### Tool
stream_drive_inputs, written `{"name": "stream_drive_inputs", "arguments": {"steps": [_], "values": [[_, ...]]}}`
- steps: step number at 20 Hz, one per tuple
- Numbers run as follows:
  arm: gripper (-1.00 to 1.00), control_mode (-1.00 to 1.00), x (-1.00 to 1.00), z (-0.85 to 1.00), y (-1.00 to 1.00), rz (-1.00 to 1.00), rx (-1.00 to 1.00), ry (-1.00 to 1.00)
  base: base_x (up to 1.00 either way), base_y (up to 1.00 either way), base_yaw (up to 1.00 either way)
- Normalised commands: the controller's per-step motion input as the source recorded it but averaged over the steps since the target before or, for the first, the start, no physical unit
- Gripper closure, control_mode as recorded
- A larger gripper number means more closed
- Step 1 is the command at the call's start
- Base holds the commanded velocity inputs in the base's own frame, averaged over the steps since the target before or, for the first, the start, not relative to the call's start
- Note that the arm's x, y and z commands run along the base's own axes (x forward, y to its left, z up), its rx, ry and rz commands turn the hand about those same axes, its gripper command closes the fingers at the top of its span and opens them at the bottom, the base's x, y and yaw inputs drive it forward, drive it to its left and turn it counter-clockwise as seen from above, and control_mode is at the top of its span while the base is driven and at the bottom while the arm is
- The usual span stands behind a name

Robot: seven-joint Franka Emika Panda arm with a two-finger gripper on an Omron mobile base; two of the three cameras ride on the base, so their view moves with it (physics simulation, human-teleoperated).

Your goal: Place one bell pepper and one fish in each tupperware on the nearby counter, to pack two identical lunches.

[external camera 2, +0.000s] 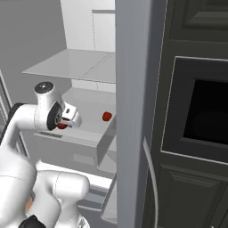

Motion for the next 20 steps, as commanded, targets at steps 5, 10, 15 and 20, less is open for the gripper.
{"name": "stream_drive_inputs", "arguments": {"steps": [5,10,15,20], "values": [[1.00,-1.00,-0.92,0.58,-0.20,0.00,0.00,-0.28,0.00,0.00,0.00],[1.00,-1.00,-0.86,0.59,-0.24,0.00,0.00,-0.22,0.00,0.00,0.00],[1.00,-1.00,-0.87,0.58,-0.12,0.00,0.00,-0.19,0.00,0.00,0.00],[1.00,1.00,-0.18,0.12,0.00,0.00,0.00,-0.02,-0.79,0.00,0.00]]}}
